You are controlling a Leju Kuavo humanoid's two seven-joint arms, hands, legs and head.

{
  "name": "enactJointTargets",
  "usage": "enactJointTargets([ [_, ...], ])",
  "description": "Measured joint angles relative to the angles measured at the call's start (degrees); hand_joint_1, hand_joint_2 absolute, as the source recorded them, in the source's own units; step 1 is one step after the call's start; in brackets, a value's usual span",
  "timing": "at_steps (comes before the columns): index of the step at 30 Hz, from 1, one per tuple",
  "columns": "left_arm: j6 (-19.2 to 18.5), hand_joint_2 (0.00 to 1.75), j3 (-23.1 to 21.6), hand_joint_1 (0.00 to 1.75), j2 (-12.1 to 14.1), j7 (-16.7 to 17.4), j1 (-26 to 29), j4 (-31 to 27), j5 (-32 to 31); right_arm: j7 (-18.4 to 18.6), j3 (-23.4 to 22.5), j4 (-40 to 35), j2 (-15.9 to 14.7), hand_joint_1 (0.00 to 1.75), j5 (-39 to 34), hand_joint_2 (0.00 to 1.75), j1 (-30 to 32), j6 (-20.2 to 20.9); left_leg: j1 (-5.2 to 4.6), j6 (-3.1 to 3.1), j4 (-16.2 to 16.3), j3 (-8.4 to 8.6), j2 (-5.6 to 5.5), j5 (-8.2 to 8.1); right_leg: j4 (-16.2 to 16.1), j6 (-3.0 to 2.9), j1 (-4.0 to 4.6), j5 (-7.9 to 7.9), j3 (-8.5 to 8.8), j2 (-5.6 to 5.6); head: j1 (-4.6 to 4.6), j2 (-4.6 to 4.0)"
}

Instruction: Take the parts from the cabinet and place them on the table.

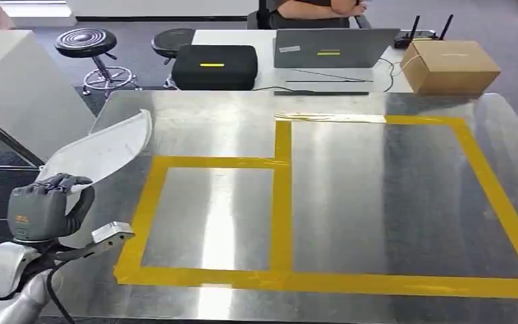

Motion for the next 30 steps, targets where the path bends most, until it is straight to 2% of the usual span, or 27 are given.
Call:
enactJointTargets([
  [23, 1.9, 1.75, 0.1, 1.75, 0.7, 0.1, 2.5, -0.5, 0.4, 0.3, 0.0, 0.0, -0.5, 0.00, 0.9, 1.75, 0.9, -0.2, 0.00, 0.00, 0.0, -0.02, 0.00, 0.00, 0.0, 0.01, 0.01, 0.01, -0.04, 0.00, 0.02, 0.00],
  [24, 1.7, 1.75, 0.0, 1.75, 0.7, 0.0, 2.5, -0.5, 0.7, 0.3, 0.0, 0.0, -0.5, 0.00, 0.9, 0.00, 0.9, -0.2, 0.00, 0.00, 0.0, -0.02, 0.00, 0.00, 0.0, 0.01, 0.01, 0.01, -0.03, 0.00, 0.04, 0.00],
  [30, -0.9, 1.75, -0.2, 1.75, 1.3, -1.2, 2.5, -1.1, 2.6, 0.3, 0.0, 0.0, -0.6, 0.00, 1.0, 0.00, 0.9, -0.2, 0.00, 0.00, 0.0, -0.02, 0.00, 0.01, 0.0, 0.02, 0.01, 0.02, -0.04, 0.00, 0.04, 0.00],
])
